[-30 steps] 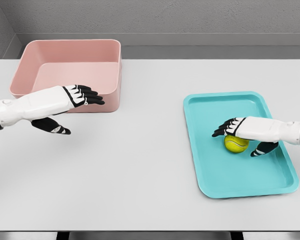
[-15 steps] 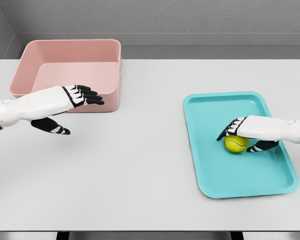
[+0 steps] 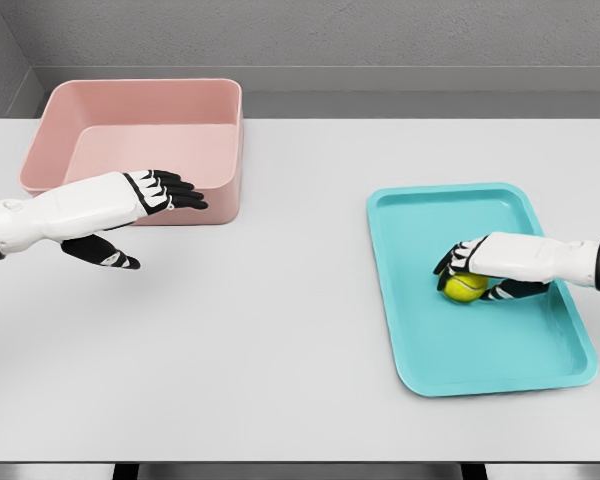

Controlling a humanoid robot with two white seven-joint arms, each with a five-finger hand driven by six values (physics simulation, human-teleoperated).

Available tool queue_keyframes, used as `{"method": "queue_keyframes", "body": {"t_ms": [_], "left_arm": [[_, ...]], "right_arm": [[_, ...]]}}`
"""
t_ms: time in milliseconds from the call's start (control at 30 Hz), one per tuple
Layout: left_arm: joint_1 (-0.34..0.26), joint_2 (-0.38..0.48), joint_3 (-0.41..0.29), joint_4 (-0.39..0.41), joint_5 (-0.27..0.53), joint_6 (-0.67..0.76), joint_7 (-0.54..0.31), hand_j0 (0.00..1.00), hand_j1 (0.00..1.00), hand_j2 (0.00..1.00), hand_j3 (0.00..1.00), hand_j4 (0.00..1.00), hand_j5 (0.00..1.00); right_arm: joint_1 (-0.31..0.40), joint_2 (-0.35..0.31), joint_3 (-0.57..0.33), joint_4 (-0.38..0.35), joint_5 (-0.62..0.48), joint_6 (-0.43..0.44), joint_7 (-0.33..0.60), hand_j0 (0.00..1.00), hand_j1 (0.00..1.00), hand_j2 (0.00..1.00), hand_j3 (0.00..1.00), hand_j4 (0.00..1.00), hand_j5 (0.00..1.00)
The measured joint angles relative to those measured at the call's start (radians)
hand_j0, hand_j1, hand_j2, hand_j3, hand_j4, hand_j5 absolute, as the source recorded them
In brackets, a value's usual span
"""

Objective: Put the tennis from the blue tray into the pink basket with both arms

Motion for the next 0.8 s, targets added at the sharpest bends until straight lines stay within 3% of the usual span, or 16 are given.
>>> {"method": "queue_keyframes", "body": {"t_ms": [367, 800], "left_arm": [[0.002, 0.003, 0.0, 0.004, 0.002, 0.0, 0.003, 1.0, 1.0, 1.0, 1.0, 1.0, 1.0], [0.009, 0.019, 0.002, 0.004, 0.009, 0.0, 0.006, 1.0, 1.0, 1.0, 1.0, 1.0, 1.0]], "right_arm": [[-0.018, 0.0, -0.069, -0.081, -0.002, -0.001, -0.006, 0.59, 0.59, 0.59, 0.59, 0.59, 0.59], [-0.06, 0.04, -0.078, -0.151, -0.007, -0.001, -0.011, 0.59, 0.59, 0.59, 0.59, 0.59, 0.59]]}}
